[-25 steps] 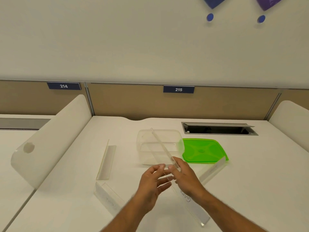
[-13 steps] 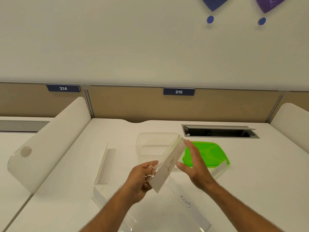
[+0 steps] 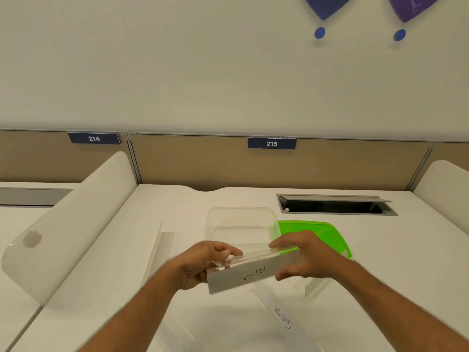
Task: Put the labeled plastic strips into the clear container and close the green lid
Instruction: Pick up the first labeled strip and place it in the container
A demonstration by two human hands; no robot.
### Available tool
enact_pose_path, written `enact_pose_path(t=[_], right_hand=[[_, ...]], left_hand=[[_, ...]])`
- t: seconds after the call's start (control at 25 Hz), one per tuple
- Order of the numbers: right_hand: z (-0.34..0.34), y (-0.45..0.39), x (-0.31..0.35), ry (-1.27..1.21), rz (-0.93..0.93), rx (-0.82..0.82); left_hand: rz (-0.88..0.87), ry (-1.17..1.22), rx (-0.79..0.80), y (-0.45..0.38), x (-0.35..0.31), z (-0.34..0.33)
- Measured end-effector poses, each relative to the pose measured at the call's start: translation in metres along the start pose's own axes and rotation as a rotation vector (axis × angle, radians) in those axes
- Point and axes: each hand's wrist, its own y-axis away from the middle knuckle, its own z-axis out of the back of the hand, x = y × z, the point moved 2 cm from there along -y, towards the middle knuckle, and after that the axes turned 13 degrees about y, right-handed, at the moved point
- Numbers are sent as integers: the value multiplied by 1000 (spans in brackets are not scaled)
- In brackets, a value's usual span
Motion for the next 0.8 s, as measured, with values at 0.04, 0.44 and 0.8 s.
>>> enact_pose_path(t=[0.04, 0.44, 0.8], right_hand=[[1, -3, -1, 9, 1, -9], [6, -75, -33, 155, -148, -52], [-24, -153, -64, 430, -137, 206]], left_hand=[[-62, -122, -5, -1, -8, 0], [-482, -1030, -240, -61, -67, 22], [-367, -1311, -231, -143, -76, 46]])
